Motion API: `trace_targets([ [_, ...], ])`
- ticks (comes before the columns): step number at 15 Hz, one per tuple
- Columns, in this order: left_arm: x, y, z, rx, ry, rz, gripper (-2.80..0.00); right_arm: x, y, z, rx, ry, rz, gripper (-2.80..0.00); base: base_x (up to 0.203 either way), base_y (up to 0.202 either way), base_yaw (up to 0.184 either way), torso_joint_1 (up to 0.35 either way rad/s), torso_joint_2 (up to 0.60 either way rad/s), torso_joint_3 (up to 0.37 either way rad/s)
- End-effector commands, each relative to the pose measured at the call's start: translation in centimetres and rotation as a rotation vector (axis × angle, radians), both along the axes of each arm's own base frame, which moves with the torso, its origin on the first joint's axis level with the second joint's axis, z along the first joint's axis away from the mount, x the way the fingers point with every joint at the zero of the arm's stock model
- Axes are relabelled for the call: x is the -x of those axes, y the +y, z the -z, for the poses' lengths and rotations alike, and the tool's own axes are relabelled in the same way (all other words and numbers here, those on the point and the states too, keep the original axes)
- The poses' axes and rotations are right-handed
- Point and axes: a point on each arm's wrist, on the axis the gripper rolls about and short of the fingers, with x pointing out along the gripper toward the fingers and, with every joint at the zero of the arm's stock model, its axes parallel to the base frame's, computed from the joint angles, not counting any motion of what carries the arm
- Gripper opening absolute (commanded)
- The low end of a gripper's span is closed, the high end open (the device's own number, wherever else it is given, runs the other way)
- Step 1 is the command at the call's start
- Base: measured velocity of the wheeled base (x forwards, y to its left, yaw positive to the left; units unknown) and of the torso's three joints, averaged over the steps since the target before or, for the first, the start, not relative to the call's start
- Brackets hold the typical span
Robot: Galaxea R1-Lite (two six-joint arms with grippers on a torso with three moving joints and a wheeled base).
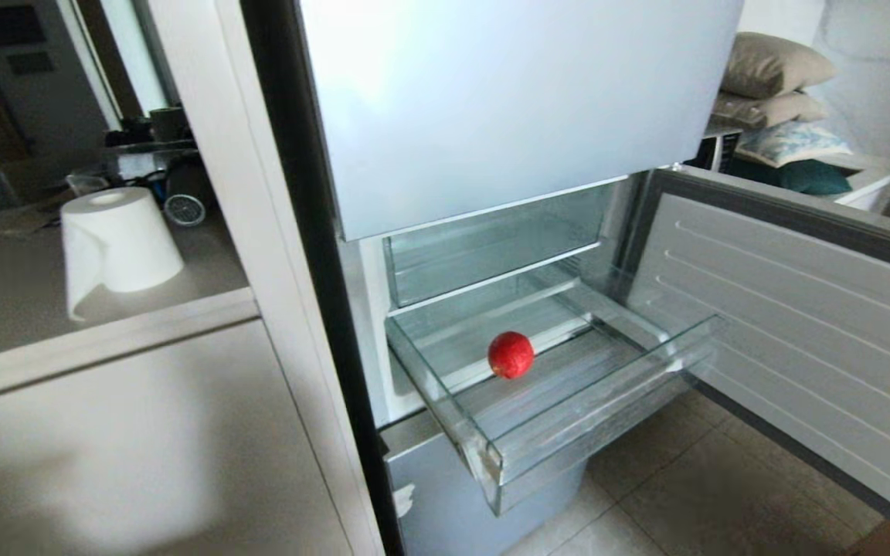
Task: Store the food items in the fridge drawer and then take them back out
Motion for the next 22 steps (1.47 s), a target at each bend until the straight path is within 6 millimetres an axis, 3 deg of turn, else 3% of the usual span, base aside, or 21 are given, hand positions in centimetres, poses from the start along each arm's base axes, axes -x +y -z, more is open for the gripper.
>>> trace_targets([
  [1,0.0,0.0,0.0,0.0,0.0,0.0,-2.8,-0.2,0.0,0.0,0.001,-0.001,-0.013,-2.8,0.0,-0.01,0.175,-0.001,0.0,0.002],
  [9,0.0,0.0,0.0,0.0,0.0,0.0,-2.8,-0.3,0.2,0.0,-0.003,0.002,-0.036,-2.8,0.001,-0.006,0.173,0.004,0.0,0.001],
  [12,0.0,0.0,0.0,0.0,0.0,0.0,-2.8,-1.3,0.9,-0.5,-0.003,-0.014,-0.142,-2.8,-0.001,-0.007,0.169,0.005,0.0,0.003],
  [16,0.0,0.0,0.0,0.0,0.0,0.0,-2.8,-6.1,1.0,-1.5,-0.055,0.037,-0.291,-2.8,0.003,-0.005,0.055,-0.001,0.0,-0.001],
  [19,0.0,0.0,0.0,0.0,0.0,0.0,-2.8,-10.5,-0.6,-1.6,-0.12,0.109,-0.269,-2.8,0.0,0.0,0.0,0.0,0.0,0.0],
  [22,0.0,0.0,0.0,0.0,0.0,0.0,-2.8,-14.4,-2.2,-0.4,-0.142,0.18,-0.193,-2.8,0.0,0.0,0.0,0.0,0.0,0.0],
])
